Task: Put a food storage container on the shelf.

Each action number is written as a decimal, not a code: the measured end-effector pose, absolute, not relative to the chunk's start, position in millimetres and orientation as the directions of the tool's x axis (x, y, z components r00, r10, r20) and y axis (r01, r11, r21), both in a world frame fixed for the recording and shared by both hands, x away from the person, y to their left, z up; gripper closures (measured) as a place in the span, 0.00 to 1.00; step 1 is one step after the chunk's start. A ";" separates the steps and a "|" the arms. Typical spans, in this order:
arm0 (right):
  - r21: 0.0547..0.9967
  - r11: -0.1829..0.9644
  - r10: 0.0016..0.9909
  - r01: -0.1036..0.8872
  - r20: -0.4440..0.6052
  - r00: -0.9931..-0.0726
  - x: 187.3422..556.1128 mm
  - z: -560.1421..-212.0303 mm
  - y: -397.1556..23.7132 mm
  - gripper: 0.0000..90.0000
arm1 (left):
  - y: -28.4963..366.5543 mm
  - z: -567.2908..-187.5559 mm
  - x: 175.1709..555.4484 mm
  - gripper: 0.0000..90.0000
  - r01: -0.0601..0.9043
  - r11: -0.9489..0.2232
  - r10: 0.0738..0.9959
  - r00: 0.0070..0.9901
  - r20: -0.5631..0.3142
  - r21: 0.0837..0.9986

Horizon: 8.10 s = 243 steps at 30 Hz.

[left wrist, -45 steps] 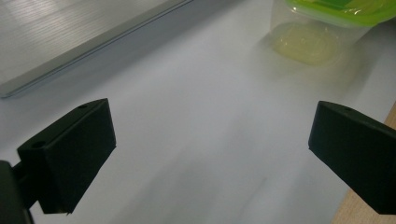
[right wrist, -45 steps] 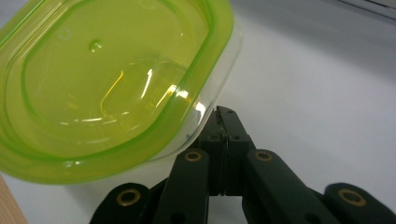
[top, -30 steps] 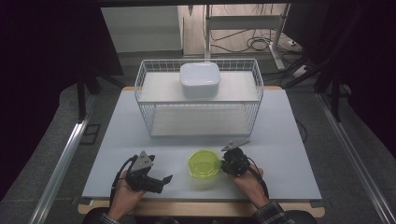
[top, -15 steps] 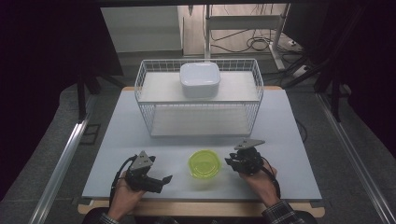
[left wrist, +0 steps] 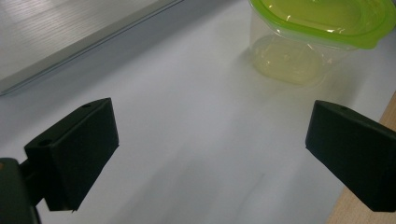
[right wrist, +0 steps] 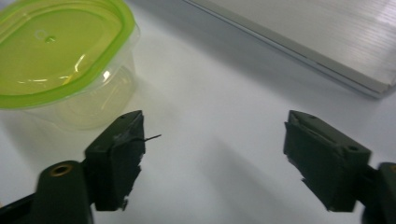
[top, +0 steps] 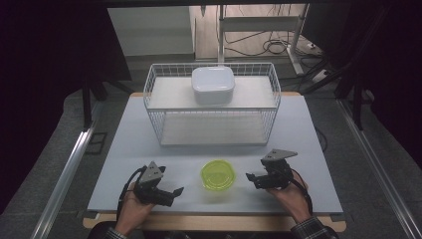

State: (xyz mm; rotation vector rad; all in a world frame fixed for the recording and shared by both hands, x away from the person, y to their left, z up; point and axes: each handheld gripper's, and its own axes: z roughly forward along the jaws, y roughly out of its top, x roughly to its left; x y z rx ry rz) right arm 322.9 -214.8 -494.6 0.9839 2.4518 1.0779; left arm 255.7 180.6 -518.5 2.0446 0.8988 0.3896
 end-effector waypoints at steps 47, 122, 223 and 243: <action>0.572 0.258 0.571 0.779 0.560 -0.600 361.9 -493.8 -176.8 0.69 | 179.2 -519.5 256.2 0.02 0.452 -0.395 0.715 0.698 -0.041 0.800; 0.727 0.065 0.486 0.684 0.576 -0.658 390.9 -337.0 -176.2 0.90 | 180.1 -518.0 256.0 0.02 0.433 -0.390 0.715 0.698 -0.029 0.813; 0.750 -0.125 0.675 0.649 0.544 -0.499 501.2 -260.1 -131.2 0.48 | 179.5 -518.3 256.1 0.02 0.433 -0.389 0.698 0.714 -0.046 0.814; 0.852 0.039 0.714 0.522 0.342 -0.611 460.4 -260.4 -154.8 0.21 | 178.4 -517.1 255.4 0.02 0.426 -0.389 0.703 0.710 -0.036 0.817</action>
